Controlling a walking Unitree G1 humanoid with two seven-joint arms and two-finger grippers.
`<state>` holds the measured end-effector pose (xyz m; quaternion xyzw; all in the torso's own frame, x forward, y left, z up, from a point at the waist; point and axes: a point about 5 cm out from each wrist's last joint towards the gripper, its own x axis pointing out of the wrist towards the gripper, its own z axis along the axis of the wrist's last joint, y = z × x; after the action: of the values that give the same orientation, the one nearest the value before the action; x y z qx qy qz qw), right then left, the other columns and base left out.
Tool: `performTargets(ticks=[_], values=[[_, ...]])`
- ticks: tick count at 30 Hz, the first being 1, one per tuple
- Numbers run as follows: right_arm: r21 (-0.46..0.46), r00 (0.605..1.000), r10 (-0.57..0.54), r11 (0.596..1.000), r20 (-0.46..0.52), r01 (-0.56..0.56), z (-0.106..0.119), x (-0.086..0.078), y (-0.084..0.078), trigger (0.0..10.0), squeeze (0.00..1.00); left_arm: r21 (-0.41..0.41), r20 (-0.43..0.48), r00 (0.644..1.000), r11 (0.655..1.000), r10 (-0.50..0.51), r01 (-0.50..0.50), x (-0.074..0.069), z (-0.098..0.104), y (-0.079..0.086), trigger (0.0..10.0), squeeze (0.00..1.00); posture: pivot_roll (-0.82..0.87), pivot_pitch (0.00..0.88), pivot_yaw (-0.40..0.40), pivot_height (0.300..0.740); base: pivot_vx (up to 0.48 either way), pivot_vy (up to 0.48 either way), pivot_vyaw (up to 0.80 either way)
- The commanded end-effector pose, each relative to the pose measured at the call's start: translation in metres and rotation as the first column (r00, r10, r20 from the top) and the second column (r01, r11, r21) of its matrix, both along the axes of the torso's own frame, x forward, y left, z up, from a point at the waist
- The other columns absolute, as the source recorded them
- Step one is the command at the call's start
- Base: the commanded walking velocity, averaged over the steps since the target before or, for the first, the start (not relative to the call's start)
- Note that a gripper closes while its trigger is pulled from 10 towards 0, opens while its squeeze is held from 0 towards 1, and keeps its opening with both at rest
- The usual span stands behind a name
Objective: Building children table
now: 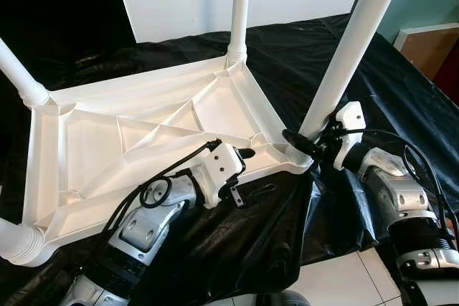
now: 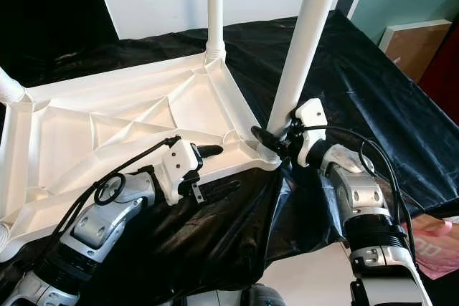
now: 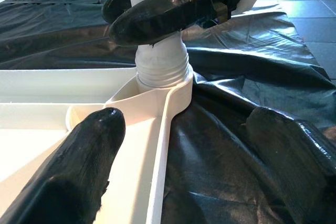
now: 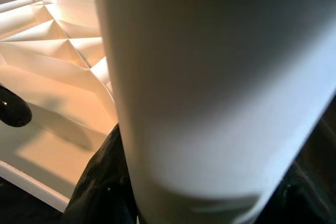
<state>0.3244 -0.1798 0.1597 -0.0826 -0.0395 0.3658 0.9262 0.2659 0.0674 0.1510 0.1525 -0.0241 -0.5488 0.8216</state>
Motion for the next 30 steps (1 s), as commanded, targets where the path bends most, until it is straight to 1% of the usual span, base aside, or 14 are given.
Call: performTargets(ticks=[1, 7, 8, 9, 10, 14, 15, 17, 22, 24, 26, 28, 29, 30], values=[[-0.025, 0.999, -0.012, 1.000, -0.032, 0.012, -0.010, -0.003, -0.005, 0.0, 0.00, 0.020, -0.019, 0.999, 0.999, -0.047, 0.047, -0.004, -0.003, -0.001, 10.0, 0.00, 0.02, 0.109, -0.024, 0.740, 0.000, 0.000, 0.00], [-0.027, 0.998, -0.029, 0.999, -0.051, 0.027, -0.016, -0.006, -0.009, 0.0, 0.00, 0.018, -0.018, 0.999, 0.999, -0.051, 0.051, -0.003, -0.003, -0.002, 10.0, 0.00, 0.02, 0.108, -0.022, 0.740, 0.000, 0.000, 0.00], [-0.019, 0.998, -0.039, 0.999, -0.050, 0.038, -0.016, -0.007, -0.009, 4.9, 0.00, 0.018, -0.018, 0.998, 0.998, -0.052, 0.052, -0.003, -0.003, -0.003, 10.0, 0.00, 0.02, 0.109, -0.020, 0.740, 0.000, 0.000, 0.00], [-0.019, 0.998, -0.039, 0.999, -0.050, 0.038, -0.016, -0.007, -0.009, 4.9, 0.00, 0.018, -0.018, 0.998, 0.998, -0.052, 0.052, -0.003, -0.003, -0.003, 10.0, 0.00, 0.02, 0.109, -0.020, 0.740, 0.000, 0.000, 0.00], [-0.010, 0.998, -0.048, 0.999, -0.050, 0.048, -0.016, -0.007, -0.009, 10.0, 0.00, 0.018, -0.018, 0.998, 0.998, -0.053, 0.053, -0.003, -0.003, -0.003, 10.0, 0.00, 0.02, 0.110, -0.019, 0.740, 0.000, 0.000, 0.00], [0.020, 0.986, -0.165, 0.986, -0.038, 0.166, -0.019, -0.008, -0.010, 10.0, 0.00, 0.021, -0.025, 0.998, 0.999, -0.049, 0.050, -0.003, -0.006, -0.002, 10.0, 0.00, 0.02, 0.113, -0.033, 0.740, 0.000, 0.000, 0.00], [0.020, 0.986, -0.165, 0.986, -0.038, 0.166, -0.019, -0.008, -0.010, 10.0, 0.00, 0.021, -0.025, 0.998, 0.999, -0.049, 0.050, -0.003, -0.006, -0.002, 10.0, 0.00, 0.02, 0.113, -0.033, 0.740, 0.000, 0.000, 0.00], [0.014, 0.972, -0.230, 0.973, -0.041, 0.231, -0.022, -0.009, -0.010, 10.0, 0.00, 0.020, -0.026, 0.999, 0.999, -0.044, 0.045, -0.004, -0.007, -0.002, 10.0, 0.00, 0.03, 0.113, -0.041, 0.740, 0.000, 0.000, 0.00], [0.021, 0.954, -0.295, 0.955, -0.056, 0.296, -0.028, -0.013, -0.010, 10.0, 0.00, 0.014, -0.031, 0.999, 0.999, -0.038, 0.039, -0.005, -0.009, -0.003, 10.0, 0.00, 0.03, 0.110, -0.049, 0.740, 0.000, 0.000, 0.00], [0.042, 0.940, -0.338, 0.939, -0.053, 0.340, -0.029, -0.016, -0.005, 10.0, 0.00, 0.014, -0.035, 0.999, 0.999, -0.038, 0.038, -0.007, -0.011, -0.003, 10.0, 0.00, 0.03, 0.108, -0.052, 0.740, 0.000, 0.000, 0.00], [0.050, 0.936, -0.349, 0.935, -0.051, 0.351, -0.030, -0.017, -0.003, 10.0, 0.00, 0.015, -0.036, 0.999, 0.999, -0.037, 0.038, -0.008, -0.011, -0.003, 10.0, 0.00, 0.03, 0.108, -0.053, 0.740, 0.000, 0.000, 0.00], [0.077, 0.918, -0.391, 0.916, -0.062, 0.395, -0.030, -0.020, 0.001, 10.0, 0.00, 0.016, -0.039, 0.999, 0.999, -0.036, 0.037, -0.008, -0.012, -0.002, 10.0, 0.00, 0.03, 0.106, -0.055, 0.740, 0.000, 0.000, 0.00], [0.077, 0.918, -0.391, 0.916, -0.062, 0.395, -0.030, -0.020, 0.001, 10.0, 0.00, 0.016, -0.039, 0.999, 0.999, -0.036, 0.037, -0.008, -0.012, -0.002, 10.0, 0.00, 0.03, 0.106, -0.055, 0.740, 0.000, 0.000, 0.00], [0.079, 0.907, -0.417, 0.904, -0.066, 0.421, -0.031, -0.021, 0.002, 10.0, 0.00, 0.017, -0.039, 0.999, 0.999, -0.035, 0.035, -0.008, -0.012, -0.001, 10.0, 0.00, 0.03, 0.105, -0.056, 0.740, 0.000, 0.000, 0.00]])
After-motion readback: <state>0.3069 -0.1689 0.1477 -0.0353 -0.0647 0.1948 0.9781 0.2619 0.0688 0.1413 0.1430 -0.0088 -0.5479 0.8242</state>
